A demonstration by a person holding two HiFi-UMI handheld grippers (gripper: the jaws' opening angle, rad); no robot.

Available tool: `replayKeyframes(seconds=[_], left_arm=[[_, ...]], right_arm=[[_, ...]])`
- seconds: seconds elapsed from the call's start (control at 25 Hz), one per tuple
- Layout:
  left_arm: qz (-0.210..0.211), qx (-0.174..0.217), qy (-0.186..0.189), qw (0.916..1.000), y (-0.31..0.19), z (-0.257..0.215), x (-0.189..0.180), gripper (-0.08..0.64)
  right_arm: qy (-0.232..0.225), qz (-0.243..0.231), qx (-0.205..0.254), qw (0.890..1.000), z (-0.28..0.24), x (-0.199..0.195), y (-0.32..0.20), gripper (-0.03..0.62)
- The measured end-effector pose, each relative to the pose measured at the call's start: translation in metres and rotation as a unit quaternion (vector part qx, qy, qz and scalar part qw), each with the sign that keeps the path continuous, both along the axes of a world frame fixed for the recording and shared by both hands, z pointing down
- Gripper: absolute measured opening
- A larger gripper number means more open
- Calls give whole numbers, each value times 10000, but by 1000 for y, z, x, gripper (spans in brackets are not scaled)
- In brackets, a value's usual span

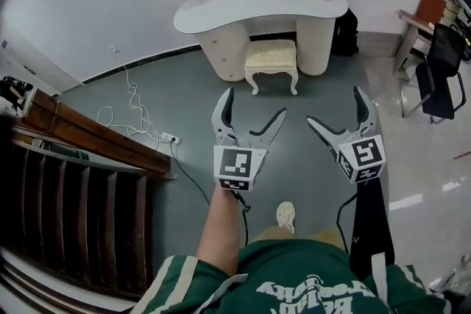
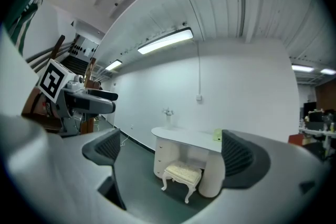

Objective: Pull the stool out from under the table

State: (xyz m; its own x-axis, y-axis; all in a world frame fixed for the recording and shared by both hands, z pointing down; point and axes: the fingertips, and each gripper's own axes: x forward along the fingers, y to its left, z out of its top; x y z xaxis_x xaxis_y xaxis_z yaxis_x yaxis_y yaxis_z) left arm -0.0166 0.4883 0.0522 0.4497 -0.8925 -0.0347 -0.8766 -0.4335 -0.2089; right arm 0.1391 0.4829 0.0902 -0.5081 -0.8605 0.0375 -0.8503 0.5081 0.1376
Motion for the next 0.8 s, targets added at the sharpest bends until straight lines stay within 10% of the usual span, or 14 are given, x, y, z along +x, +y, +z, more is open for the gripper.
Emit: replayKeyframes(seconds=[0.8], left_arm=[[51,-127,301,9995,-112,0,-36,491]], right_arm=[[69,137,39,9999,-11,-21,-106,597]])
